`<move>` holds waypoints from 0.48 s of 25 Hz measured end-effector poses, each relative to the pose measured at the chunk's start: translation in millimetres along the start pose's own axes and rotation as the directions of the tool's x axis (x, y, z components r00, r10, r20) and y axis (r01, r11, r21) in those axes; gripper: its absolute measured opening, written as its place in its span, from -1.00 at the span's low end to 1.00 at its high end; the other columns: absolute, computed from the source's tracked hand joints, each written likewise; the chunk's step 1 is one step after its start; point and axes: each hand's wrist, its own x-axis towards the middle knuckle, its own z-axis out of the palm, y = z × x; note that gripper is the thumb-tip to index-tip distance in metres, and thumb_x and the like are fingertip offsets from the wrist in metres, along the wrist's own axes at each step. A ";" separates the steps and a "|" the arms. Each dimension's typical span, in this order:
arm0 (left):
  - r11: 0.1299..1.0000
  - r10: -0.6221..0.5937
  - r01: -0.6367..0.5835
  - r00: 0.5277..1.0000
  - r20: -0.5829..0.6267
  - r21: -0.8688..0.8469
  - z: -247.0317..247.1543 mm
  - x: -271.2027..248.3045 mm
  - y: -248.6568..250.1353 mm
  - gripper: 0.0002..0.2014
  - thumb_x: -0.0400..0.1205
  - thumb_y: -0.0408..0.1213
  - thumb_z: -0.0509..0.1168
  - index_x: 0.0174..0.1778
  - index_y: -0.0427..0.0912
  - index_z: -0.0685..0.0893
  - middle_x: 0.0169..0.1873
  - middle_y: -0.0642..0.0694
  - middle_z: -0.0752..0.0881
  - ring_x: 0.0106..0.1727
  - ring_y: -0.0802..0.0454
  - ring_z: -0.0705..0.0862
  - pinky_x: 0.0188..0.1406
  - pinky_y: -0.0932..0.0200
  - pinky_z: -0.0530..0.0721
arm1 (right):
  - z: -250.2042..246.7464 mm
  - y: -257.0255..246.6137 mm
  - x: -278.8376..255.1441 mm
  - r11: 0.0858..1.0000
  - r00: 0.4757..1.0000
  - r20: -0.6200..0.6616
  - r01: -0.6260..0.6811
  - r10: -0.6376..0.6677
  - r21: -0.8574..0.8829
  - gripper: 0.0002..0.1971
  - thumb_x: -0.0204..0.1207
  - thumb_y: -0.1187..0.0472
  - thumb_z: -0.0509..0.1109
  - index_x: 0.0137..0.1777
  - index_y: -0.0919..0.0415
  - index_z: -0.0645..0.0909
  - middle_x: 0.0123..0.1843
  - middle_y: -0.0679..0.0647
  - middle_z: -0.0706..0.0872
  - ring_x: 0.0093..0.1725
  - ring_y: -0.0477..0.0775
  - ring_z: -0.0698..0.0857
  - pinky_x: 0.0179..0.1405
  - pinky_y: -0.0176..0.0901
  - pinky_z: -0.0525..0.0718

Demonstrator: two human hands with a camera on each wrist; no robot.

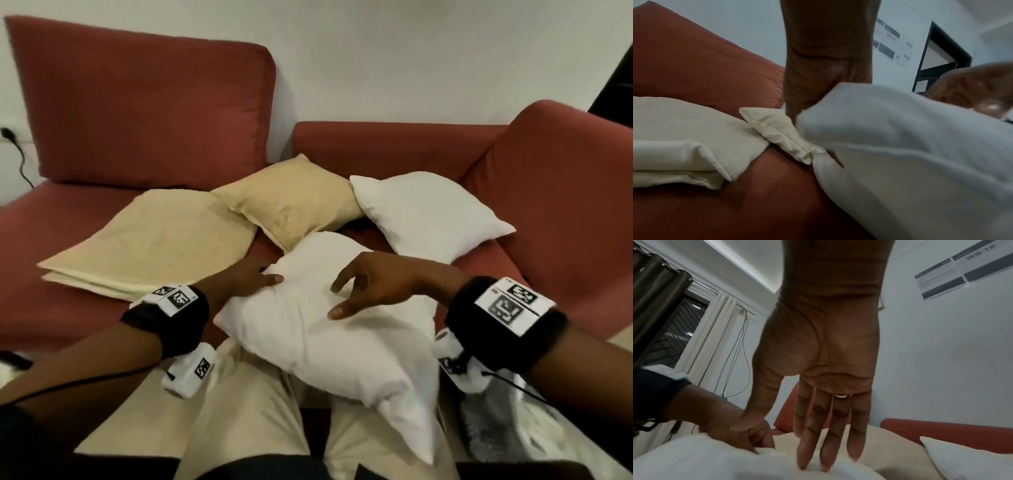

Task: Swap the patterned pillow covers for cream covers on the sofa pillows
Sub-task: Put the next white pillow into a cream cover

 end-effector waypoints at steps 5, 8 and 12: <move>0.997 0.002 -0.009 0.995 0.100 0.073 -10.4 -18.0 -29.7 -0.69 0.63 -0.05 0.37 -0.21 -0.27 0.69 -0.29 -0.04 0.68 -0.35 0.18 0.52 -0.38 0.41 0.39 | -17.0 -37.9 86.2 0.998 0.991 -0.125 0.034 -0.040 -0.046 -0.23 0.20 -0.26 0.65 0.39 0.02 0.58 0.24 -0.06 0.69 0.17 -0.04 0.66 0.18 -0.13 0.65; 0.996 -0.081 0.074 0.970 0.231 0.041 -6.6 -26.5 -51.7 -0.75 0.63 -0.13 0.39 -0.24 -0.25 0.66 -0.47 0.03 0.61 -0.53 0.23 0.49 -0.52 0.41 0.42 | -0.3 -44.8 128.1 0.994 0.999 -0.012 -0.043 0.042 -0.103 -0.03 0.05 -0.26 0.72 0.49 -0.02 0.48 0.47 -0.05 0.52 0.39 0.04 0.56 0.36 -0.05 0.56; 0.927 -0.308 0.265 0.942 0.134 0.266 -31.5 -15.2 -107.2 -0.64 0.49 -0.13 0.48 0.15 -0.20 0.73 -0.13 -0.01 0.74 -0.10 0.01 0.70 -0.10 0.19 0.64 | 8.2 -47.0 160.9 0.979 0.975 0.148 -0.147 0.168 -0.143 0.03 0.04 -0.15 0.77 0.56 -0.03 0.41 0.54 -0.04 0.46 0.35 0.07 0.58 0.09 -0.12 0.62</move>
